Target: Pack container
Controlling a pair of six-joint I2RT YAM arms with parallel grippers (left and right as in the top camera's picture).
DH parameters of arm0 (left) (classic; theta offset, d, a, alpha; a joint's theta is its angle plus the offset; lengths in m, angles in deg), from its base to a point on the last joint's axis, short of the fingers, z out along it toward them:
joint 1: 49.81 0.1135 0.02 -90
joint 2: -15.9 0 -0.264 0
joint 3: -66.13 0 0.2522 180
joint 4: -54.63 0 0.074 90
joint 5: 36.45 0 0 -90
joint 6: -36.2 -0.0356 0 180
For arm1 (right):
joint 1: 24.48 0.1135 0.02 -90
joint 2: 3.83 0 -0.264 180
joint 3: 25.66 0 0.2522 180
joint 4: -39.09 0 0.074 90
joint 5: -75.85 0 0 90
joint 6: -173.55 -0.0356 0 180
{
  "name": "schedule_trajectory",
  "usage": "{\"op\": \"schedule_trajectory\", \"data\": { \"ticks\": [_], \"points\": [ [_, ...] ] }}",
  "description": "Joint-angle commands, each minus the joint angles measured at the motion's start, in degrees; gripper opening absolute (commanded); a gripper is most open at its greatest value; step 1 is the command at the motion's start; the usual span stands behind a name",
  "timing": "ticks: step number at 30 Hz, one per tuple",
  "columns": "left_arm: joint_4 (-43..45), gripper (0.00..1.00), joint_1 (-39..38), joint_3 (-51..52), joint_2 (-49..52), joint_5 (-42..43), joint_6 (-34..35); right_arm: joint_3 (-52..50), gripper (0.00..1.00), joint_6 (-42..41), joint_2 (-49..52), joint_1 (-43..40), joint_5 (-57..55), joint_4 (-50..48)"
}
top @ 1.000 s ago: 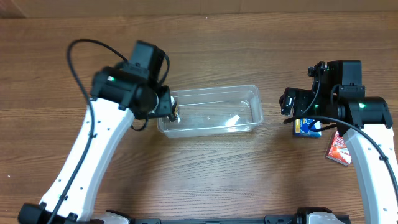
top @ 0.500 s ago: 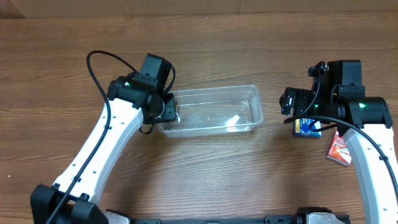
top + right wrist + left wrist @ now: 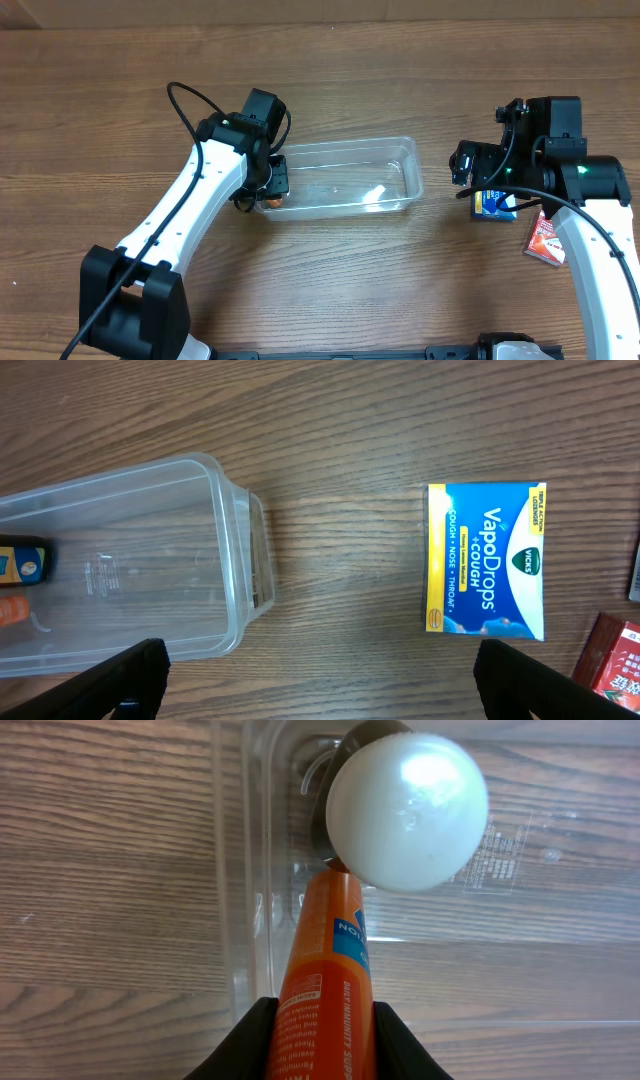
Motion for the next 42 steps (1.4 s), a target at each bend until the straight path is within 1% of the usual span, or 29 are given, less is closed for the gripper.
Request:
{"op": "schedule_trajectory", "data": {
  "ticks": [1, 4, 5, 6, 11, 22, 34, 36, 38, 39, 42],
  "points": [
    [0.20, 0.16, -0.44, -0.15, 1.73, 0.59, 0.59, 1.33, 1.00, -0.09, 0.07, 0.26, -0.33, -0.31],
    [0.24, 0.17, -0.44, -0.15, 1.86, 0.57, 0.59, 1.33, 1.00, -0.09, 0.07, 0.26, -0.33, -0.31],
    [0.24, 0.23, -0.44, -0.15, 1.86, 0.59, 0.59, 1.33, 1.00, -0.09, 0.07, 0.26, -0.33, -0.31],
    [0.26, 0.33, -0.44, -0.15, 1.86, 0.59, 0.59, 1.33, 1.00, -0.09, 0.07, 0.26, -0.33, -0.31],
    [0.24, 0.55, -0.44, -0.15, 1.86, 0.59, 0.59, 1.33, 1.00, -0.09, 0.07, 0.26, -0.33, -0.31],
    [0.20, 0.56, -0.44, -0.83, 1.86, 0.59, 0.57, 1.33, 1.00, -0.09, 0.07, 0.26, -0.33, -0.33],
    [-4.72, 0.60, -0.44, -13.14, 1.84, 0.35, -0.04, 1.33, 1.00, -0.09, 0.07, 0.26, -0.35, -0.33],
    [-6.64, 0.68, -0.44, -16.11, 1.84, -0.63, -0.66, 1.33, 1.00, -0.09, 0.07, 0.26, -0.35, -0.33],
    [-9.55, 0.85, -0.37, -19.47, 1.84, -3.45, -0.22, 1.33, 1.00, -0.09, 0.07, 0.26, -0.35, -0.31],
    [-10.47, 1.00, -0.26, -20.57, 1.84, -4.42, 0.04, 1.33, 1.00, -0.09, 0.07, 0.26, -0.35, -0.31],
    [-13.27, 1.00, 0.63, -25.09, 1.79, -7.48, 0.92, 1.33, 1.00, -0.13, 0.07, 0.26, -0.33, -0.31]
  ]
}}
